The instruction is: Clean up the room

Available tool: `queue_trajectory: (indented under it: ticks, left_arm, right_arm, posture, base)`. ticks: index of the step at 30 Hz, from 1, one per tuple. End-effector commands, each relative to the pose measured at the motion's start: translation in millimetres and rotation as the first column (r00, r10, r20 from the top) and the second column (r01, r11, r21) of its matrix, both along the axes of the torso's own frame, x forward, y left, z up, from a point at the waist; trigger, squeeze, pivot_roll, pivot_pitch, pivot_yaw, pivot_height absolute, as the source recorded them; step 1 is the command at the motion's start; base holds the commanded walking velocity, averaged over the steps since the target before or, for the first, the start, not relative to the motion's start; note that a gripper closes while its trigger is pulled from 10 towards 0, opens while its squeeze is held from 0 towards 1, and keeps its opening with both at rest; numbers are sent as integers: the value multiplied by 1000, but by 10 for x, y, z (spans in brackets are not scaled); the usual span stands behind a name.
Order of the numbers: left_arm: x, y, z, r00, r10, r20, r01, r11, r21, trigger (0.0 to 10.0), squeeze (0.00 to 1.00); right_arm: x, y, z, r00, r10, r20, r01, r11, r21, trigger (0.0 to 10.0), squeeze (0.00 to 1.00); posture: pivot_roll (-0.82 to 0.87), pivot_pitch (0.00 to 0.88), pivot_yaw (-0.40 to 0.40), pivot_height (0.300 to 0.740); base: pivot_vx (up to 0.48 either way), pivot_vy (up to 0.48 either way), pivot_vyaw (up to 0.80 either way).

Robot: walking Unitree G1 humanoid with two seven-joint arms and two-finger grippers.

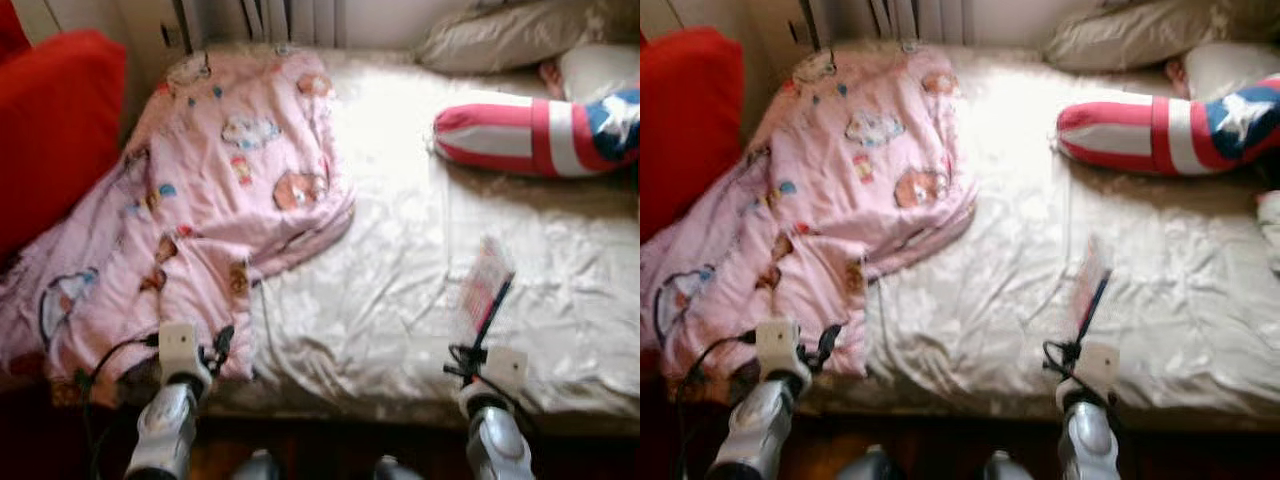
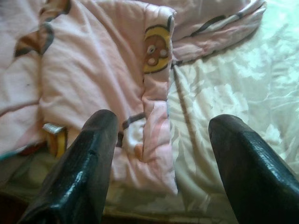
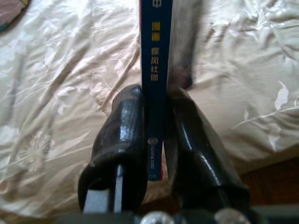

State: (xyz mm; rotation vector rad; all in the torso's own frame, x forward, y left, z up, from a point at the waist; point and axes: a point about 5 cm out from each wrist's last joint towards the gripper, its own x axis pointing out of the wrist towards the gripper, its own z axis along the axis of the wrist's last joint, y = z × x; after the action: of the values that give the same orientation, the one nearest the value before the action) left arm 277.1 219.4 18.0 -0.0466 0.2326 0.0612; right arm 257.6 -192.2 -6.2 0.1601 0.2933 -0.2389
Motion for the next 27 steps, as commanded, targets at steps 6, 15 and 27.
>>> queue_trajectory:
  ticks: [6,15,27]
  left_arm:
    - [4,-32,-6,1000,-9,0,9,1000,0,10000,0]
    - [19,-41,5,1000,-7,7,7,1000,-5,10000,0]
    - [59,-52,31,1000,-16,14,16,1000,-8,10000,0]
  right_arm:
    - [4,-54,25,1000,10,17,-10,999,-30,10000,0]
    - [28,-81,48,1000,6,23,-5,999,-38,10000,0]
    - [23,-104,31,1000,6,16,-6,999,-43,10000,0]
  posture:
    - [25,194,-28,706]
    - [18,183,-31,706]
    - [19,127,-15,706]
  base:
    - [0,-382,0]
    - [0,-379,0]
    - [0,-215,0]
